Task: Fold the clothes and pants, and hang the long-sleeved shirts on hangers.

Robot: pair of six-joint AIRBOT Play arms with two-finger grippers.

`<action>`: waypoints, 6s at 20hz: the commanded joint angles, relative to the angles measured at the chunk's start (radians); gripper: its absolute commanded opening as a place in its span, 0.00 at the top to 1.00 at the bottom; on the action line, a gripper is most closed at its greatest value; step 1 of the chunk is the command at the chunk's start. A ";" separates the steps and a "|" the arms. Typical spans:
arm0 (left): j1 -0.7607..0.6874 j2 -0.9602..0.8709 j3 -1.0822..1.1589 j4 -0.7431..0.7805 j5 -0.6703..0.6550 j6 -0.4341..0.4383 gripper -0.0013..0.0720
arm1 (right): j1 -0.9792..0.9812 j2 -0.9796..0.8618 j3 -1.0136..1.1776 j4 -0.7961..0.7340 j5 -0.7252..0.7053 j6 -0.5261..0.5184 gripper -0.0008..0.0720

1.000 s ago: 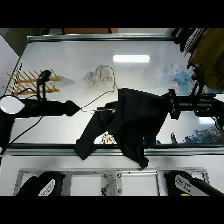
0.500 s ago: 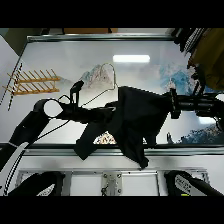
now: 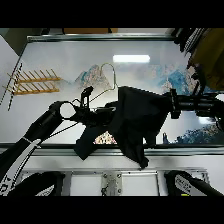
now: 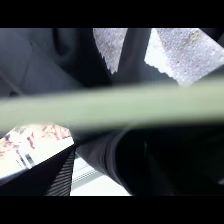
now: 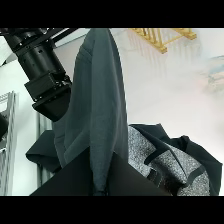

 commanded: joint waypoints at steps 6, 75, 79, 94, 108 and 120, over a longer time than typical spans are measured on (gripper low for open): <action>-0.061 -0.010 0.000 0.003 0.050 -0.020 0.66 | 0.001 0.001 0.001 0.001 0.000 0.000 0.98; 0.516 -0.015 0.871 0.260 -0.598 0.269 0.19 | 0.545 0.042 -0.029 0.296 -0.103 0.113 0.98; 0.591 -0.015 0.947 0.083 -0.596 0.272 0.20 | 0.545 0.042 -0.029 0.311 -0.103 0.115 0.98; 0.702 0.013 0.946 0.078 -0.566 0.278 0.97 | 0.265 0.148 0.004 0.401 -0.277 0.116 0.98; 0.455 -0.003 0.946 0.088 -0.440 0.323 0.97 | -0.544 0.588 0.012 0.040 -1.118 0.389 0.98; 0.433 -0.059 0.945 0.081 -0.506 0.323 0.97 | -0.554 0.376 0.336 -0.255 -1.495 0.392 0.98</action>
